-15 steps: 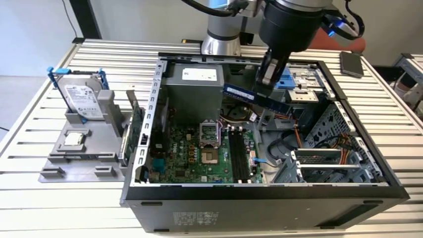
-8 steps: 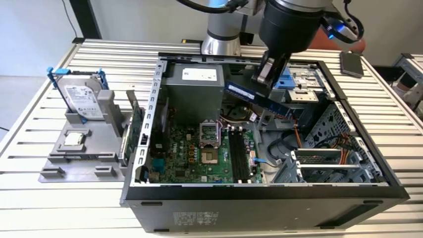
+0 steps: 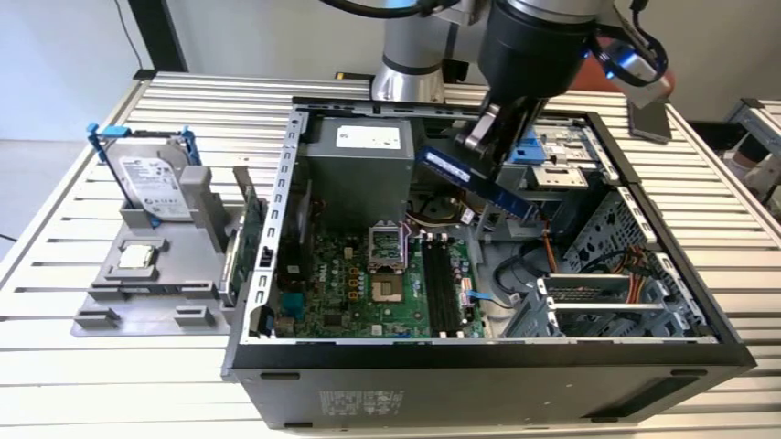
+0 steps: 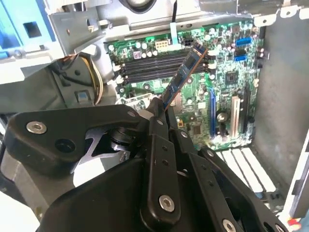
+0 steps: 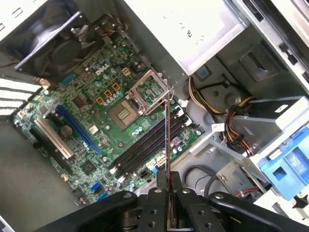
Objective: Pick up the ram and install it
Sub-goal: 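Insert the ram into the slot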
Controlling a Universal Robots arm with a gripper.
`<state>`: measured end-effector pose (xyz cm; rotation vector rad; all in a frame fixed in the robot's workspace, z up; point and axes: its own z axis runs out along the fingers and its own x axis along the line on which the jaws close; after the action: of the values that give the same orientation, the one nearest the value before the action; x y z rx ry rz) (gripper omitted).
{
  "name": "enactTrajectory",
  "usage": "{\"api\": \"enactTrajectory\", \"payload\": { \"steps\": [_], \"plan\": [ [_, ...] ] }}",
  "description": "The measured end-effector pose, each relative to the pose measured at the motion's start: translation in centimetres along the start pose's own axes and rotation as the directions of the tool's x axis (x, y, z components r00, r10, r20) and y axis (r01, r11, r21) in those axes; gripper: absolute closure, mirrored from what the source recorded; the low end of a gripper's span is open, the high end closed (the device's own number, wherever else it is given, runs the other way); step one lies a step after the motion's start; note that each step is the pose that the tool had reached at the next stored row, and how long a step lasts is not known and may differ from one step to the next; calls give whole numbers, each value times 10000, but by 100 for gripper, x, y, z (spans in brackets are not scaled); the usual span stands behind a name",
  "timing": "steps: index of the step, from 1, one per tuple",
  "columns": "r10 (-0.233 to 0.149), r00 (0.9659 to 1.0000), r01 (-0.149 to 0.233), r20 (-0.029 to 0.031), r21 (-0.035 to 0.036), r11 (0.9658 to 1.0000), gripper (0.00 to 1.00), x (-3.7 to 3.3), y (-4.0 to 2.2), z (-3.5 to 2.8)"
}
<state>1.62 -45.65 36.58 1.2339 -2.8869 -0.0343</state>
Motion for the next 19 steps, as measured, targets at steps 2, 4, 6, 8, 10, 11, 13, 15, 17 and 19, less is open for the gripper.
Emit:
{"api": "enactTrajectory", "payload": {
  "steps": [2, 4, 6, 8, 10, 11, 13, 15, 17, 19],
  "plan": [
    [365, 9993, -365, 6, 3, 9993, 100, 0, 0, 1],
    [720, 9974, -720, 14, 5, 9974, 100, 0, 0, 2],
    [1083, 9941, -1083, 22, 7, 9941, 100, 0, 0, 3],
    [1444, 9895, -1445, 29, 9, 9895, 100, 0, 0, 4],
    [1804, 9836, -1804, 38, 10, 9836, 100, 0, 0, 5],
    [1981, 9802, -1981, 41, 10, 9802, 100, 0, 0, 5],
    [2336, 9723, -2336, 49, 11, 9723, 100, 0, 0, 6],
    [2672, 9636, -2672, 57, 12, 9636, 100, 0, 0, 7],
    [3015, 9534, -3016, 64, 12, 9534, 100, 0, 0, 8],
    [3345, 9424, -3345, 72, 12, 9424, 100, 0, 0, 9]
  ]
}}
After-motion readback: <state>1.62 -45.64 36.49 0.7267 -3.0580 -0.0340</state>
